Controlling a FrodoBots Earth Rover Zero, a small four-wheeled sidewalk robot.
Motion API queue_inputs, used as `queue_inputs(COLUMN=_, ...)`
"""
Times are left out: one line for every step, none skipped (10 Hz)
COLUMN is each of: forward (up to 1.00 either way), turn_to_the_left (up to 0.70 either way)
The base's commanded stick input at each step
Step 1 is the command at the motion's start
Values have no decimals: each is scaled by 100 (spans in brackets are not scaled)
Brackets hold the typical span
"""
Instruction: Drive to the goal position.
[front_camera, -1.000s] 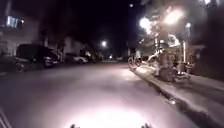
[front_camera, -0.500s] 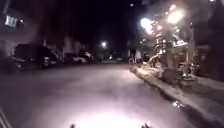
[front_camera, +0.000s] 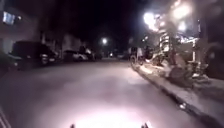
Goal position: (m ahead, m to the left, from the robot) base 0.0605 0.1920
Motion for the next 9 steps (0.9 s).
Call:
queue_inputs(forward=70, turn_to_the_left=0)
queue_inputs(forward=70, turn_to_the_left=0)
queue_inputs(forward=70, turn_to_the_left=0)
queue_inputs(forward=70, turn_to_the_left=0)
queue_inputs(forward=70, turn_to_the_left=0)
queue_inputs(forward=70, turn_to_the_left=0)
queue_inputs(forward=70, turn_to_the_left=0)
queue_inputs(forward=70, turn_to_the_left=0)
queue_inputs(forward=70, turn_to_the_left=0)
